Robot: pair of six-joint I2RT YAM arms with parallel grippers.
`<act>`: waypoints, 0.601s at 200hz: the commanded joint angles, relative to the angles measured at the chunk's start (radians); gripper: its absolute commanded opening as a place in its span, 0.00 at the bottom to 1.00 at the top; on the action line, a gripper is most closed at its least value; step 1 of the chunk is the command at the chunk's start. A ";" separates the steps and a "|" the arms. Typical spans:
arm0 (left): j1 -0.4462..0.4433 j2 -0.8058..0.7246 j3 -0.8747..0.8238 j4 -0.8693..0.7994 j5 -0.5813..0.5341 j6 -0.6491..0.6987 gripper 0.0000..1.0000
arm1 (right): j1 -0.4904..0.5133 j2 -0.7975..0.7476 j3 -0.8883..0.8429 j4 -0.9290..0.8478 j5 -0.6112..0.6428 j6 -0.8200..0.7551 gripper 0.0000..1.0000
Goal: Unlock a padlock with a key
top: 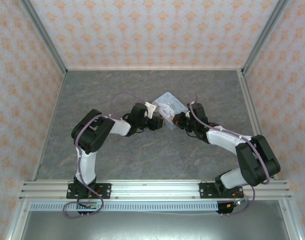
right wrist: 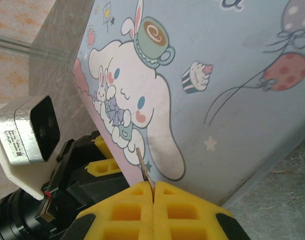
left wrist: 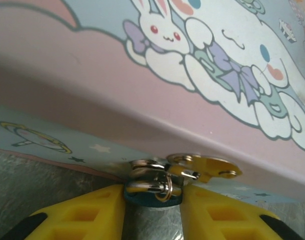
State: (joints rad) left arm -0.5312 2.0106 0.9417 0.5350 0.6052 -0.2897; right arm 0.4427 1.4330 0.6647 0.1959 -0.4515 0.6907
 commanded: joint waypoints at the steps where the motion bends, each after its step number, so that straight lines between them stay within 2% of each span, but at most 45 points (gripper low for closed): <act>1: -0.034 0.045 0.013 -0.058 0.022 -0.013 0.33 | 0.006 -0.005 -0.003 -0.007 0.014 -0.010 0.00; 79: -0.036 0.026 0.003 0.009 0.039 -0.099 0.28 | 0.006 -0.032 -0.014 0.023 0.023 -0.001 0.00; 120: -0.039 -0.026 -0.035 0.055 0.018 -0.199 0.25 | 0.006 -0.105 -0.011 -0.003 0.067 -0.052 0.00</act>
State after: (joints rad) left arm -0.5632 2.0186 0.9386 0.5652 0.6212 -0.4046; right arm 0.4427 1.4002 0.6579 0.1982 -0.4362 0.6865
